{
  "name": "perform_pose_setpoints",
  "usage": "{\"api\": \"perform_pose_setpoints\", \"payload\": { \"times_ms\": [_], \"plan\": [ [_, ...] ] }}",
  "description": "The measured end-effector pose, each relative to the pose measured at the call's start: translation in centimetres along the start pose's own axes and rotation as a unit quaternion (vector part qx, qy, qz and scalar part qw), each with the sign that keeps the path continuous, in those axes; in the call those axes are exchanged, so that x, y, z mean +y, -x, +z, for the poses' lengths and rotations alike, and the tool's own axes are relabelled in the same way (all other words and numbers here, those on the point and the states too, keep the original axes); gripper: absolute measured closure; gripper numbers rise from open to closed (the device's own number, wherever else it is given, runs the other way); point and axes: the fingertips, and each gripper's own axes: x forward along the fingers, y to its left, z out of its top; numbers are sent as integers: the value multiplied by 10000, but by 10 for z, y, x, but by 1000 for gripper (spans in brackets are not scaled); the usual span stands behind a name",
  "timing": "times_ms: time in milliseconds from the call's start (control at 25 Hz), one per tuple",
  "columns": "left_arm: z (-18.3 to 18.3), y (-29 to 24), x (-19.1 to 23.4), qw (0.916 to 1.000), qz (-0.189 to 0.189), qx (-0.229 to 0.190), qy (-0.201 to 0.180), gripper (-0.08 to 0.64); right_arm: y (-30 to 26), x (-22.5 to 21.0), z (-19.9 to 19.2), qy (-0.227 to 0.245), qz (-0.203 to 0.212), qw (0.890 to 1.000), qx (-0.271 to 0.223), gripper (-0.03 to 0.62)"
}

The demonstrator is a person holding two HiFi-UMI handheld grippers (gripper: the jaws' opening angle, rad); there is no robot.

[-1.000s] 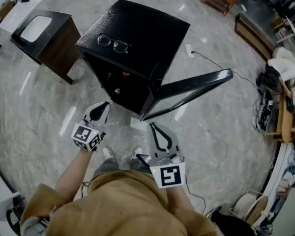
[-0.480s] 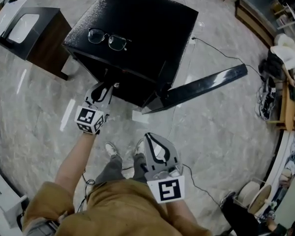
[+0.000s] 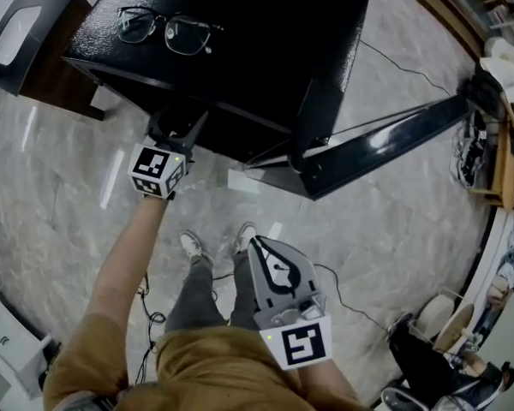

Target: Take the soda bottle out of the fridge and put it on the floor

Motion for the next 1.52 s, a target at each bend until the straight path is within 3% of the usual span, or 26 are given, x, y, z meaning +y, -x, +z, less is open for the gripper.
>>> {"api": "perform_pose_setpoints", "payload": {
  "times_ms": [280,520,960,1120,1200,1520],
  "plan": [
    [-5,-37,11,9998,-14,-30,-208,240,-1,-4,-26,12,10,9998,209,589],
    [-24,-62,12,9984,-6,340,-452,195,1,-17,-43,-18,68,9997,217,590],
    [-34,-101,19,9970,214,552,-502,191,-11,-50,-72,-140,73,9994,292,589],
    [-50,-103,25,9969,211,710,-267,201,-20,-50,-80,-178,212,9992,278,590],
    [-44,-103,29,9976,227,638,-115,252,-24,-47,-84,-227,309,9988,294,589],
    [-44,-96,23,9975,65,699,-49,256,-22,-41,-98,-298,452,9978,391,590]
  ]
}}
